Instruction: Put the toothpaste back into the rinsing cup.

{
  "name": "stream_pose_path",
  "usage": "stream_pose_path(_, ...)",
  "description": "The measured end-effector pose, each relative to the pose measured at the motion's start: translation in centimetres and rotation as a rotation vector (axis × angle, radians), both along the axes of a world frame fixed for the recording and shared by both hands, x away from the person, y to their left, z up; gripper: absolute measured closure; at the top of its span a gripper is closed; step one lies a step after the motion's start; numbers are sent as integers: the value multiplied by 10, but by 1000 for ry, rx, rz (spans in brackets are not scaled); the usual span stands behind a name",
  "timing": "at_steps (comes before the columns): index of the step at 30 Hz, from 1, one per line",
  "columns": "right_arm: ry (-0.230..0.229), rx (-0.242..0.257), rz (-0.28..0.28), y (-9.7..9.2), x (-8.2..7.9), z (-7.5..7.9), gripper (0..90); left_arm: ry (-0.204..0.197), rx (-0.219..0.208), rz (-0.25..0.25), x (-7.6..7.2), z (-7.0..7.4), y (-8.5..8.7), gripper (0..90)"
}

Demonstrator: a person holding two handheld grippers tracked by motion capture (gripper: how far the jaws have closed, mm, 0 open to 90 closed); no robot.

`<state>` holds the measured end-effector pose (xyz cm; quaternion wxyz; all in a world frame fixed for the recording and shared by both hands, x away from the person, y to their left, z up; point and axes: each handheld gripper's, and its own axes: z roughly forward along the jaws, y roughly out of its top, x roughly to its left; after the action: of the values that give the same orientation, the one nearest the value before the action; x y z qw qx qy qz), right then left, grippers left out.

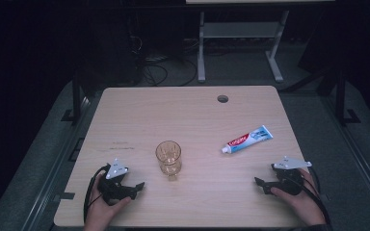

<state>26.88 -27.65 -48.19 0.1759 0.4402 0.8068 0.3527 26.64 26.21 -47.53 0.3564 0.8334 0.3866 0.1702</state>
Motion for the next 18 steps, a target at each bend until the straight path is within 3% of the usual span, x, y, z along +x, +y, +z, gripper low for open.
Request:
stream_pose_path(8,-13,26,0,-1,-1,6,290,0,-2,3,0,0,0,128)
stream_pose_path(11,-22,64,-7,-2,0,12,339,3,-6,2,0,0,1,128)
stream_pose_path(18,-41,95,-13,-1,-1,23,486,1,-1,-4,1,0,1,127)
